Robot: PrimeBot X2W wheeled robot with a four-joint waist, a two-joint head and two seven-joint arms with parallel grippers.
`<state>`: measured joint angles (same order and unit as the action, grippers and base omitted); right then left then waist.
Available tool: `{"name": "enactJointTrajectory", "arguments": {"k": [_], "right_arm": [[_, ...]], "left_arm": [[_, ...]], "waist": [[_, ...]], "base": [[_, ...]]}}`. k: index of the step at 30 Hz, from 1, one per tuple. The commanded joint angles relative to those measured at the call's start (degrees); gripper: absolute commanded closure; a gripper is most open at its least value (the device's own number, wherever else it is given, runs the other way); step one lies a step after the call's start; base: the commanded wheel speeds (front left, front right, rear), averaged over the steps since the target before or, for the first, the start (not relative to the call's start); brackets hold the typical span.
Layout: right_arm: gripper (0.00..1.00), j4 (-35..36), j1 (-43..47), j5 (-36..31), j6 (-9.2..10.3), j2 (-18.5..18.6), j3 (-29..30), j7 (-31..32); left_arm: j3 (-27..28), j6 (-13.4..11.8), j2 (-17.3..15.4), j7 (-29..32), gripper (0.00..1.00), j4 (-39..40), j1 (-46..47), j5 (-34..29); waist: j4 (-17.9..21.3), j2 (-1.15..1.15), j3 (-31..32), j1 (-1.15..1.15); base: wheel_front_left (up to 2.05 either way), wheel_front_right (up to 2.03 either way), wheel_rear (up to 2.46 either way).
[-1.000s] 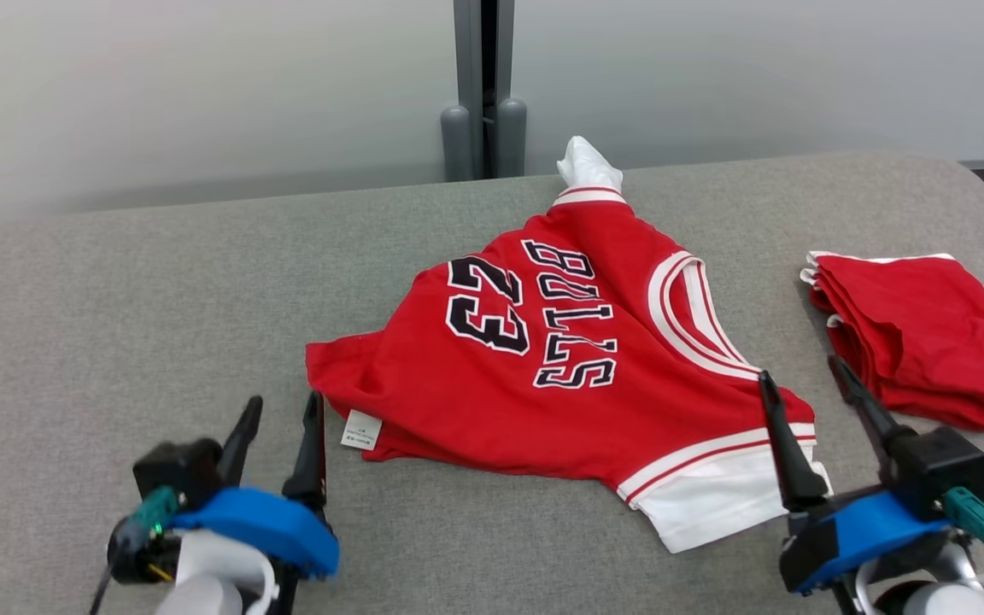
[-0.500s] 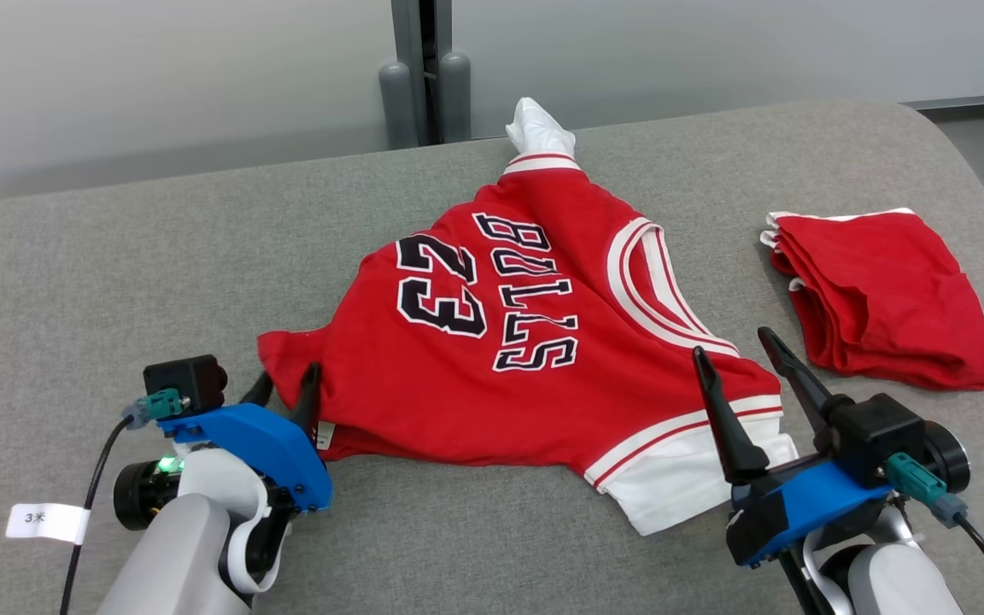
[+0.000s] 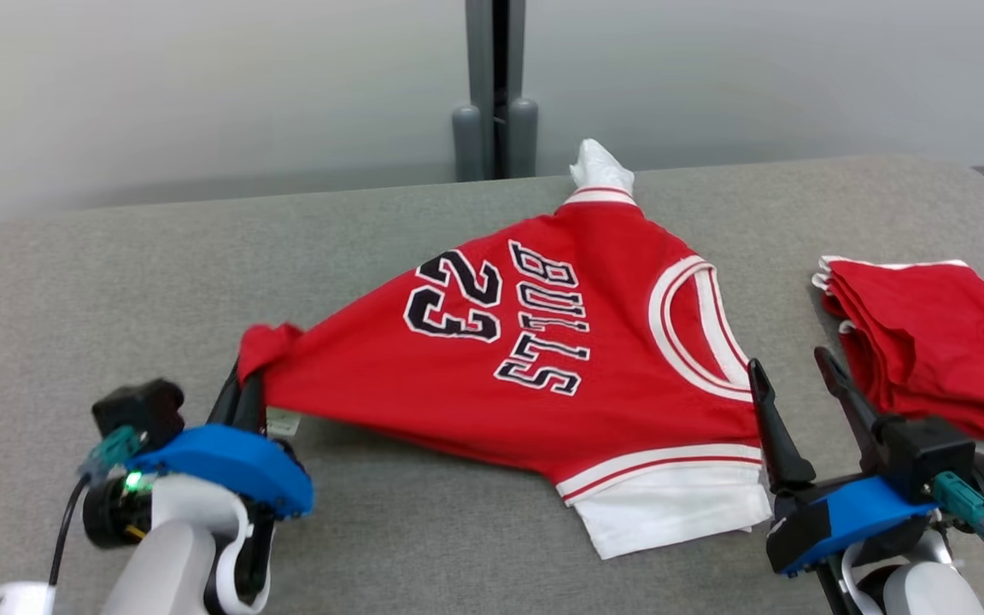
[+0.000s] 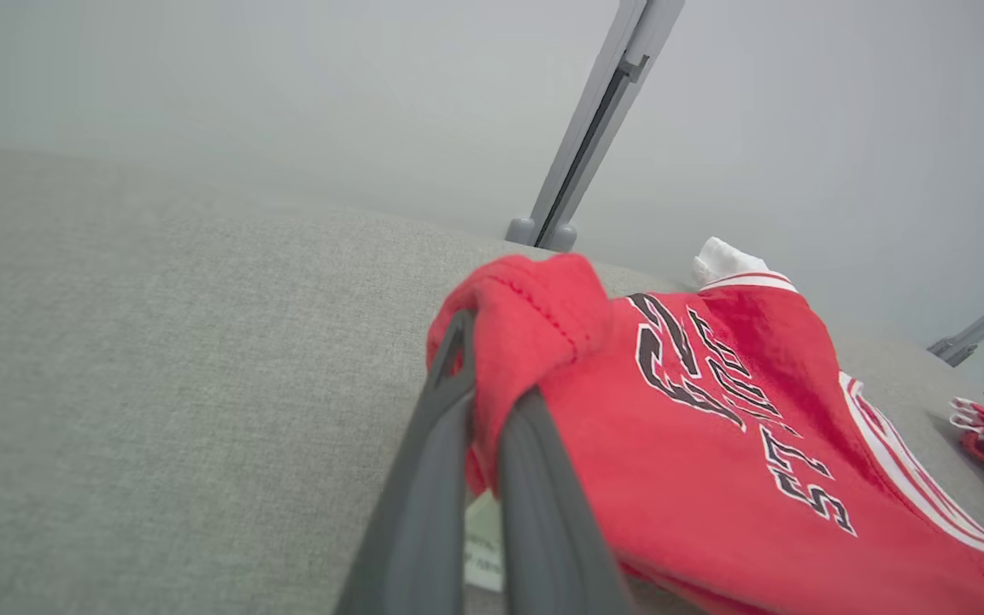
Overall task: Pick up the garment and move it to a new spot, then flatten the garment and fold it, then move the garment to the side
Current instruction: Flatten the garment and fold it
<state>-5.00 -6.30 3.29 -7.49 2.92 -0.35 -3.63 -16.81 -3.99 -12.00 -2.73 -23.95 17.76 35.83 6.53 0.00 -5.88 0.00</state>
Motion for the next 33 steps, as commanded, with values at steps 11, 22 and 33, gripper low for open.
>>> {"name": "enactJointTrajectory", "arguments": {"k": [11, 22, 33], "right_arm": [[0.0, -1.52, 2.52, -0.27, -0.01, -0.01, 0.42, 0.3], [0.0, -1.53, 5.01, -1.4, -0.01, -0.02, 1.11, 1.43], [0.0, -7.12, 8.4, -1.68, -0.01, -0.01, -4.12, 5.93]], "left_arm": [[7.23, -9.22, 0.57, 1.29, 0.0, 2.66, -14.76, 6.01], [8.27, -6.74, -2.27, -9.58, 0.0, 3.74, -13.11, 1.7], [2.82, -3.58, -3.1, -11.46, 0.0, 11.3, -15.69, -4.15]], "waist": [[-2.27, 0.0, 0.7, 0.0], [-1.61, 0.0, 1.28, 0.0], [-1.23, 0.0, 1.07, 0.0]], "base": [[0.0, 0.0, 0.0], [0.0, 0.0, 0.0], [0.0, 0.0, 0.0]]}}
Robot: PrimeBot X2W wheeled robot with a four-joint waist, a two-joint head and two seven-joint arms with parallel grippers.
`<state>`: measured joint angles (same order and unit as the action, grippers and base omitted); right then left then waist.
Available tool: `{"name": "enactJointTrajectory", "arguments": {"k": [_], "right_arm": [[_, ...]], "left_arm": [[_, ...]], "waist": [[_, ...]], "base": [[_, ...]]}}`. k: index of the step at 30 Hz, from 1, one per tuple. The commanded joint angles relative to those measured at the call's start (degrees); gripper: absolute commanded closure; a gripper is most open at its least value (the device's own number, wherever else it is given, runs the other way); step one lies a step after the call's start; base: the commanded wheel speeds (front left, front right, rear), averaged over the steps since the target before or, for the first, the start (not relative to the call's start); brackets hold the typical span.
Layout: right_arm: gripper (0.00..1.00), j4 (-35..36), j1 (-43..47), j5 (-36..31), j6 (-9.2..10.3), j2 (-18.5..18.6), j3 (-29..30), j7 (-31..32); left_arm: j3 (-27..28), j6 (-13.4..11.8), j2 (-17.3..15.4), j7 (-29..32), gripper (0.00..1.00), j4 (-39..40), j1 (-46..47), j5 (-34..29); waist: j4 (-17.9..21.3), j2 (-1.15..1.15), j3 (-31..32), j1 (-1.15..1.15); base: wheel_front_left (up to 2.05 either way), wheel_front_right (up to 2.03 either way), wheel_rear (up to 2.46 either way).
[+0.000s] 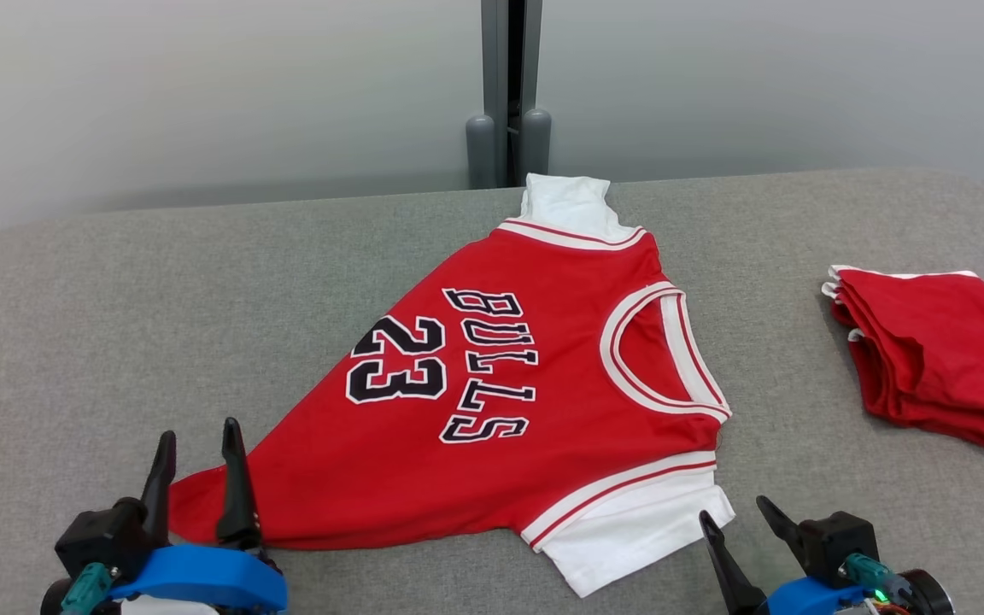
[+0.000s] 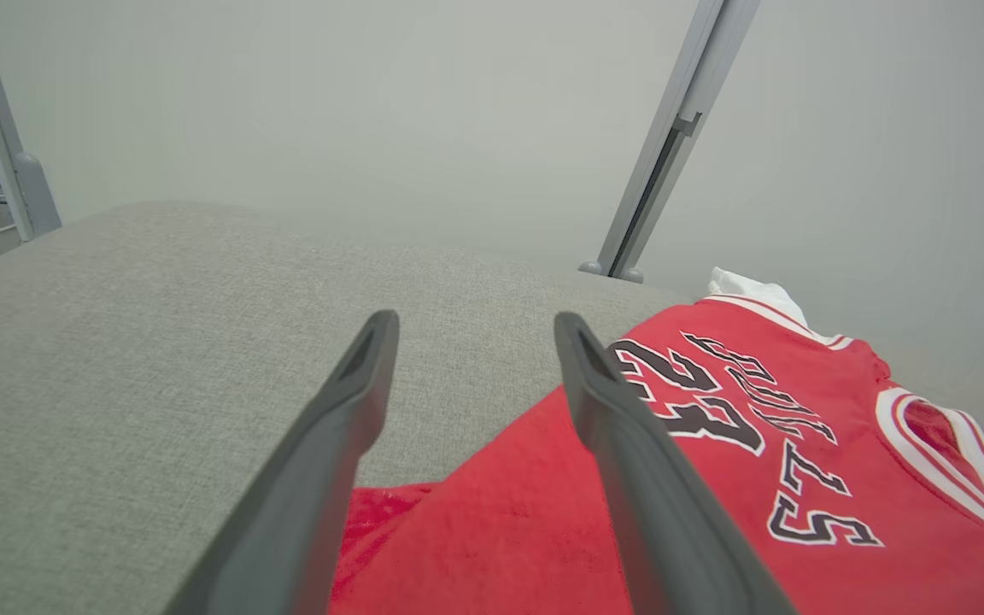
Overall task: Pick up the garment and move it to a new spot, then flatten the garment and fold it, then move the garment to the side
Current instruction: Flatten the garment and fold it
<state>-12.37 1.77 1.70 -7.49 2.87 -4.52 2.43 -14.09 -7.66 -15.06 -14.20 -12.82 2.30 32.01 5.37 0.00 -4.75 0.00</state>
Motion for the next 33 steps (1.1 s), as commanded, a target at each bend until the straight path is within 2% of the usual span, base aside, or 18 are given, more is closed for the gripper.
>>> {"name": "enactJointTrajectory", "arguments": {"k": [1, 10, 11, 12, 13, 16, 19, 29, 30, 31, 33], "right_arm": [[0.0, -0.9, -0.06, 0.43, 0.0, 0.05, -0.05, -0.21], [0.0, -12.97, -6.97, 1.47, -0.01, 0.06, -1.89, -1.49], [0.26, -14.17, -7.66, 1.3, 0.0, 0.06, -2.11, -1.31], [0.76, -15.38, -8.33, 1.07, -0.01, 0.08, -2.26, -1.16], [1.0, -16.25, -8.91, 1.2, -0.01, 0.07, -2.44, -1.41], [1.0, -17.82, -9.68, 1.49, 0.0, 0.08, -2.63, -2.52], [1.0, -16.33, -8.46, 0.49, 0.0, 0.17, -1.37, -3.4], [1.0, -1.7, 3.66, -2.1, 0.0, 0.82, 6.23, 1.79], [0.66, -0.68, 4.23, -2.3, 0.0, 0.84, 7.02, 1.86], [0.0, 0.19, 4.68, -2.13, 0.0, 0.76, 7.43, 1.96], [0.0, 2.0, 4.97, -0.64, 0.0, 0.54, 8.48, 1.47]], "left_arm": [[-0.39, 0.1, 0.16, 0.19, 0.0, 0.39, -0.49, -0.44], [-2.25, -0.29, 1.83, 0.16, 0.0, 0.56, -0.04, -0.64], [-2.23, -0.3, 1.81, 0.12, 0.0, 0.53, 0.1, -0.6], [-2.18, -0.3, 1.81, 0.08, 0.0, 0.47, 0.22, -0.54], [-2.09, -0.32, 1.81, 0.01, 0.0, 0.43, 0.31, -0.47], [-1.64, -0.45, 1.74, -0.13, 0.0, 0.34, 0.18, -0.28], [-1.46, -0.62, 1.93, -0.31, 0.0, 0.34, 0.0, -0.31], [-0.48, -0.68, 1.86, -0.69, 0.0, 0.84, -0.09, -0.12], [-0.43, -0.65, 1.81, -0.71, 0.0, 0.88, 0.1, -0.1], [-0.35, -0.63, 1.76, -0.73, 0.0, 0.89, 0.25, -0.09], [-0.18, -0.63, 1.54, -0.67, 0.0, 0.99, 0.41, -0.07]], "waist": [[-0.26, 0.0, -0.21, 0.0], [-2.08, 0.0, -1.5, 0.0], [-2.19, 0.0, -1.58, 0.0], [-2.25, 0.0, -1.67, 0.0], [-2.24, 0.0, -1.76, 0.0], [-1.65, 0.0, -1.92, 0.0], [-0.77, 0.0, -1.98, 0.0], [3.09, 0.0, -2.51, 0.0], [3.25, 0.0, -2.59, 0.0], [3.37, 0.0, -2.66, 0.0], [3.47, 0.0, -2.74, 0.0]], "base": [[0.0, 0.0, 0.0], [0.0, 0.0, 0.0], [0.0, 0.0, 0.0], [0.0, 0.0, 0.0], [0.0, 0.0, 0.0], [0.0, 0.0, 0.0], [0.0, 0.0, 0.0], [0.0, 0.0, 0.0], [0.0, 0.0, 0.0], [0.0, 0.0, 0.0], [0.0, 0.0, 0.0]]}}
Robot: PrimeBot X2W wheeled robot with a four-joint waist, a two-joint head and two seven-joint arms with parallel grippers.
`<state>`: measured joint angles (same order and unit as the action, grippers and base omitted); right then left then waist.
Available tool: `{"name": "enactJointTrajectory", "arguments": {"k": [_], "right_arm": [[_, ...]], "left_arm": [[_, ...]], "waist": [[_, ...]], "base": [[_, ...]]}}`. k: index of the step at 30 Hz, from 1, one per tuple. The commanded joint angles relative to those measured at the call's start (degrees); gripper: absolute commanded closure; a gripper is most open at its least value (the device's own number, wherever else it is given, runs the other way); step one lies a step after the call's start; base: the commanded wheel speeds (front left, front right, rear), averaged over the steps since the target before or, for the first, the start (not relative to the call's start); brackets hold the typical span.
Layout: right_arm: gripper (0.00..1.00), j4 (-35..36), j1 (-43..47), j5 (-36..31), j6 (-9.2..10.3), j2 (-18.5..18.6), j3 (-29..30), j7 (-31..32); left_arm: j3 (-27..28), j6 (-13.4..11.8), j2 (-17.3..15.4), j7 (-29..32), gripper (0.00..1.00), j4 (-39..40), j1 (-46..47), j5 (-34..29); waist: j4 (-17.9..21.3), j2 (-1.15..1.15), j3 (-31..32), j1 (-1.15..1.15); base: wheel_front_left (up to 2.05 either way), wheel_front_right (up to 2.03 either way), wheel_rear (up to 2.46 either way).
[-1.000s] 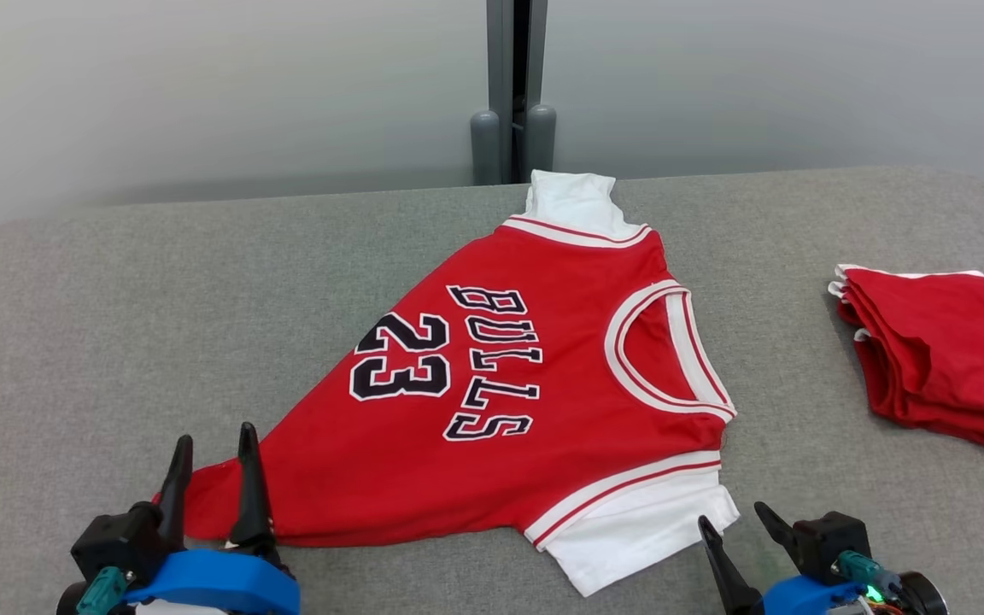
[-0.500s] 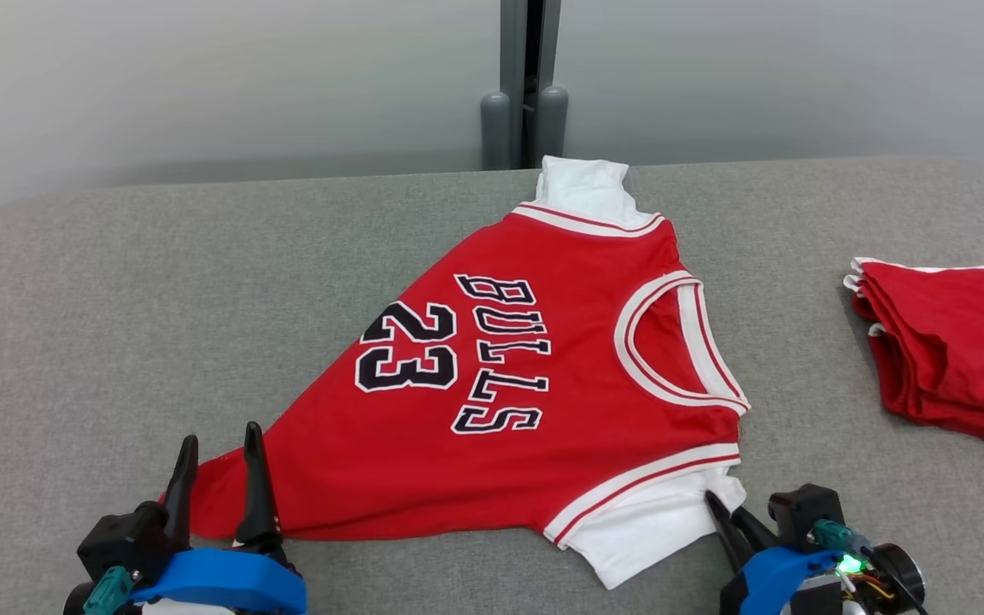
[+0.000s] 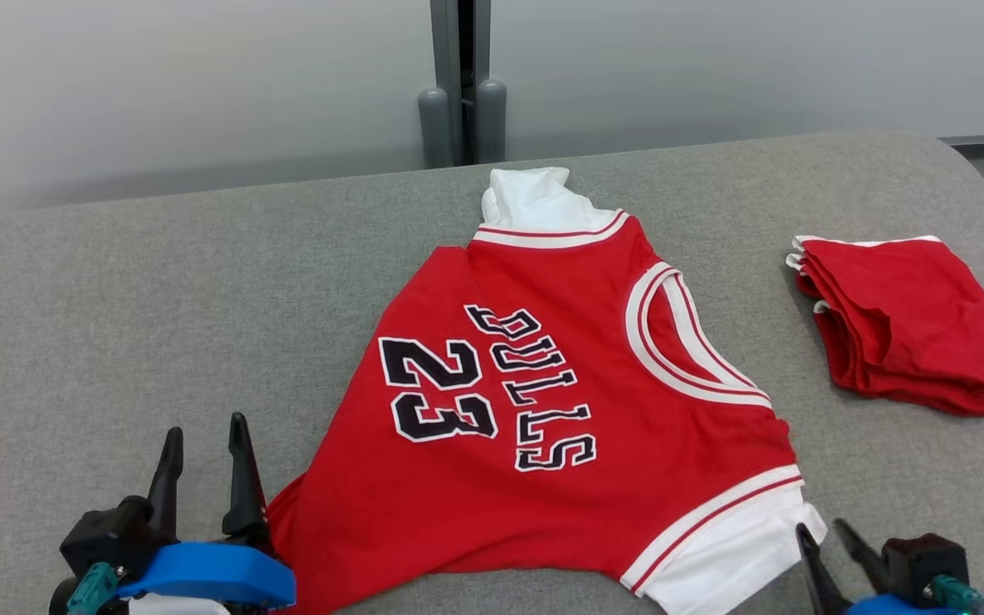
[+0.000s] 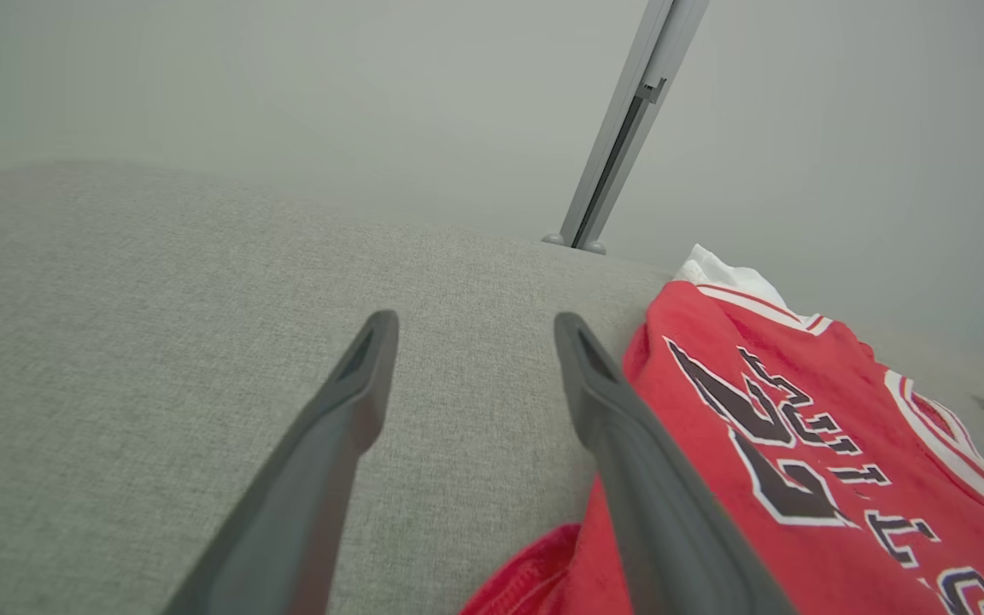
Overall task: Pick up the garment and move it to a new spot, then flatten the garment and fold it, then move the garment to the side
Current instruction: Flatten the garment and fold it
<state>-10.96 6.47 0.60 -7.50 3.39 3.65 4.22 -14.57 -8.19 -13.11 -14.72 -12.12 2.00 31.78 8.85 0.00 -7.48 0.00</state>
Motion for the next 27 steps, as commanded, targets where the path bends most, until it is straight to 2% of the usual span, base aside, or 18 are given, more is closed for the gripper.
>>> {"name": "enactJointTrajectory", "arguments": {"k": [1, 6, 10, 13, 17, 22, 27], "right_arm": [[0.0, 1.53, 0.14, 0.94, 0.01, -0.07, 0.55, -0.37], [0.0, 9.14, -3.79, 2.32, 0.01, 0.7, 1.82, 0.74], [0.0, 9.68, -9.25, 1.9, 0.01, 3.14, -0.67, 4.19], [0.0, 4.87, -15.29, 3.41, 0.01, 4.9, -3.85, 7.64], [0.0, -5.21, -24.25, 5.89, 0.01, 6.44, -7.73, 11.07], [0.0, -18.11, -33.07, 6.22, 0.01, 8.3, -9.73, 12.42], [0.02, -28.36, -38.07, 7.03, 0.01, 9.3, -10.1, 15.35]], "left_arm": [[0.44, -0.17, -0.49, -0.18, 0.0, 0.36, 0.73, 0.16], [0.92, -0.39, -0.82, -0.27, 0.0, 0.86, 0.8, 0.16], [0.98, -0.56, -0.78, -0.22, 0.0, 1.49, 1.2, 0.17], [0.8, -0.47, -0.74, -0.17, 0.0, 1.85, 2.01, 0.04], [0.39, -0.16, -0.48, -0.18, 0.0, 2.17, 3.21, -0.22], [-0.11, 0.03, 0.11, -0.24, 0.0, 1.91, 4.53, -0.41], [0.12, 0.06, 0.45, -0.36, 0.0, 1.6, 4.55, -0.43]], "waist": [[-0.06, 0.0, -0.03, 0.0], [-1.9, 0.0, -0.21, 0.0], [-3.46, 0.0, -0.94, 0.0], [-4.87, 0.0, -1.9, 0.0], [-7.23, 0.0, -3.48, 0.0], [-10.85, 0.0, -5.32, 0.0], [-13.67, 0.0, -6.35, 0.0]], "base": [[0.0, 0.0, 0.0], [0.0, 0.0, 0.0], [0.0, 0.0, 0.0], [0.0, 0.0, 0.0], [0.0, 0.0, 0.0], [0.0, 0.0, 0.0], [0.0, 0.0, 0.0]]}}
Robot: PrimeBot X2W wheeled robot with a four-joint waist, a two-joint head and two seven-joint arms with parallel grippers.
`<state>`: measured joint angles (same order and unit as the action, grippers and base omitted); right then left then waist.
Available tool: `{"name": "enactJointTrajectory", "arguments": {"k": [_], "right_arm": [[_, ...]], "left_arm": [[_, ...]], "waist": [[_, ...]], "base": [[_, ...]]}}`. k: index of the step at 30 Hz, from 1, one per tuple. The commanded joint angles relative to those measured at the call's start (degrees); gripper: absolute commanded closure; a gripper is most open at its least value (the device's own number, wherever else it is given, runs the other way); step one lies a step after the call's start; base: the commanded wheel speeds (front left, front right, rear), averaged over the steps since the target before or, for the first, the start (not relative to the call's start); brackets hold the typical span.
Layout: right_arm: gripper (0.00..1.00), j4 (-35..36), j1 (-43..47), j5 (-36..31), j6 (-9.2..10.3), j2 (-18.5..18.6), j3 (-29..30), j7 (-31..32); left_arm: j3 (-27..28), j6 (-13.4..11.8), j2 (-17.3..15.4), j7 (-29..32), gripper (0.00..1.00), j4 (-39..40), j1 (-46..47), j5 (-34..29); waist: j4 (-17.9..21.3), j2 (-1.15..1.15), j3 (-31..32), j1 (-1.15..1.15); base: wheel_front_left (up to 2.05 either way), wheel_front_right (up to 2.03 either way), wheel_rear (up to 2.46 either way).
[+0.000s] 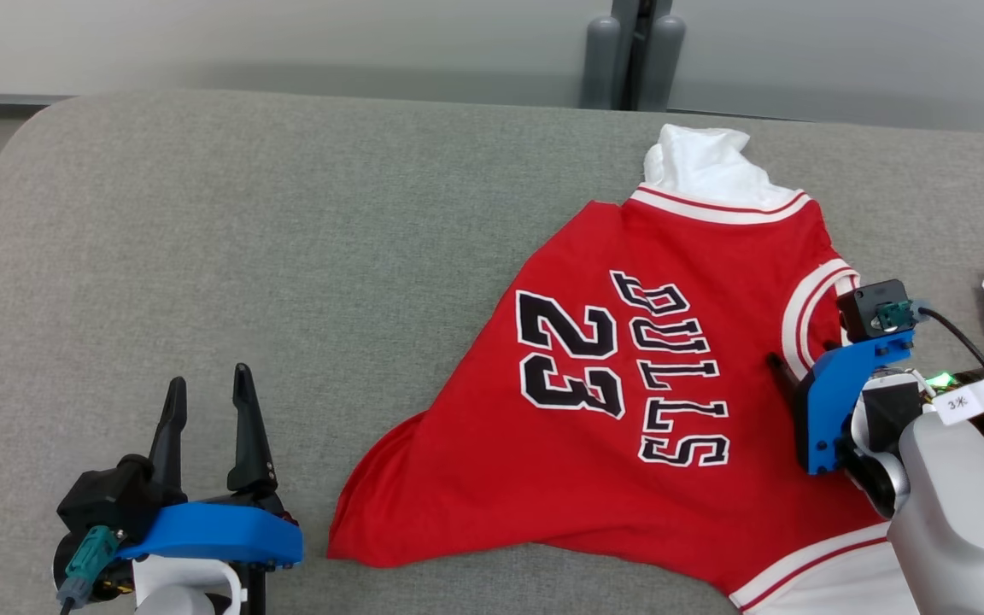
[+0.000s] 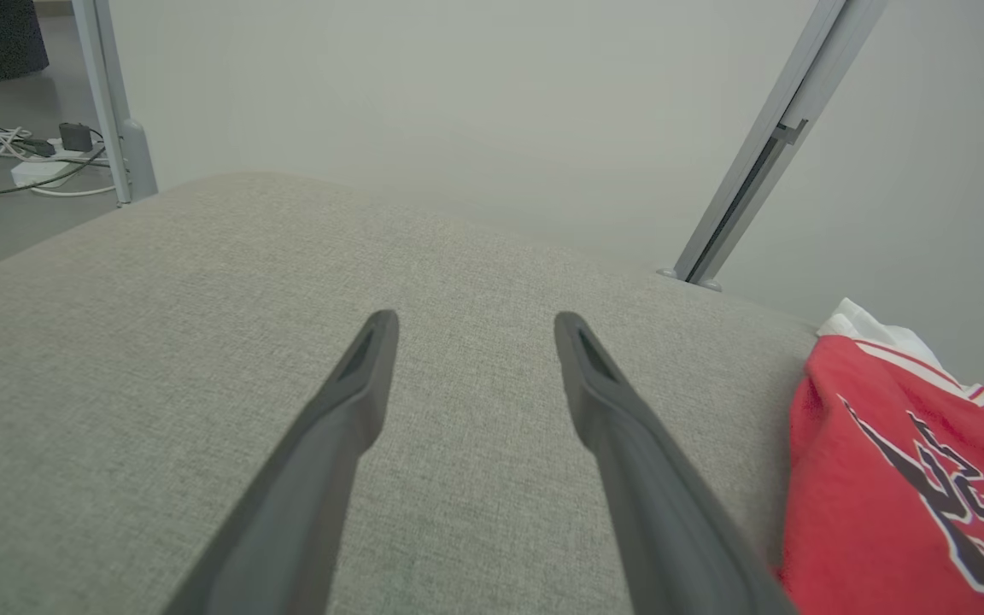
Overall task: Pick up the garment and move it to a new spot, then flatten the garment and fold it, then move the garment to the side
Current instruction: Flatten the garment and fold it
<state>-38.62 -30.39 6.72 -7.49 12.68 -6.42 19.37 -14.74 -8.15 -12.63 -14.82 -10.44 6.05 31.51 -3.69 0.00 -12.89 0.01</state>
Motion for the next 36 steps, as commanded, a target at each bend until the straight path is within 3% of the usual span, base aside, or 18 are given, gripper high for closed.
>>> {"name": "enactJointTrajectory", "arguments": {"k": [1, 3, 14, 22, 23, 24, 25, 30, 36], "right_arm": [[0.56, -2.16, -1.72, 1.49, -0.01, 0.02, -0.45, 0.94], [1.0, -4.21, -2.69, 2.23, -0.01, 0.58, -1.43, 1.34], [1.0, -9.76, -14.42, 0.06, 0.0, 2.62, 1.74, -5.51], [1.0, -16.47, -24.48, -9.43, 0.0, 1.37, 12.12, -12.95], [0.87, -16.78, -25.15, -10.52, 0.0, 0.96, 13.55, -14.47], [0.15, -17.44, -25.46, -11.49, 0.0, 0.49, 14.65, -15.44], [0.0, -18.05, -25.44, -12.36, -0.01, -0.25, 15.2, -16.49], [0.0, -19.8, -24.48, -14.01, 0.0, -2.93, 14.48, -22.93], [0.0, -19.78, -19.17, -11.54, 0.0, -4.67, 10.34, -30.51]], "left_arm": [[0.42, -0.01, -0.01, -0.29, 0.0, -0.14, 0.37, -0.11], [0.66, 0.11, 0.01, -0.34, 0.0, -0.23, 0.06, -0.1], [0.97, 0.94, 0.96, -0.38, 0.0, 0.11, 0.9, -0.87], [0.64, 1.73, 2.13, -0.42, 0.0, -0.48, 2.47, -1.82], [0.7, 1.85, 2.31, -0.42, 0.0, -0.54, 2.65, -1.96], [0.79, 1.97, 2.48, -0.42, 0.0, -0.6, 2.74, -1.99], [0.97, 2.03, 2.61, -0.42, 0.0, -0.71, 2.73, -2.08], [1.47, 2.64, 3.13, -0.43, 0.0, -0.99, 2.18, -2.72], [2.27, 2.86, 2.94, -0.43, 0.0, -1.29, 1.05, -3.13]], "waist": [[-1.47, 0.0, -1.01, -0.01], [-1.93, 0.0, -1.12, -0.01], [-3.3, 0.0, -2.77, -0.01], [-5.29, 0.0, -5.06, -0.01], [-5.43, 0.0, -5.2, -0.01], [-5.52, 0.0, -5.29, -0.01], [-5.48, 0.0, -5.31, -0.01], [-3.71, 0.0, -4.24, -0.01], [0.4, 0.0, -1.15, -0.01]], "base": [[0.0, 0.0, 0.0], [0.0, 0.0, 0.0], [0.0, 0.0, 0.0], [0.0, 0.0, 0.0], [0.0, 0.0, 0.0], [0.0, 0.0, 0.0], [0.0, 0.0, 0.0], [0.0, 0.0, 0.0], [0.0, 0.0, 0.0]]}}
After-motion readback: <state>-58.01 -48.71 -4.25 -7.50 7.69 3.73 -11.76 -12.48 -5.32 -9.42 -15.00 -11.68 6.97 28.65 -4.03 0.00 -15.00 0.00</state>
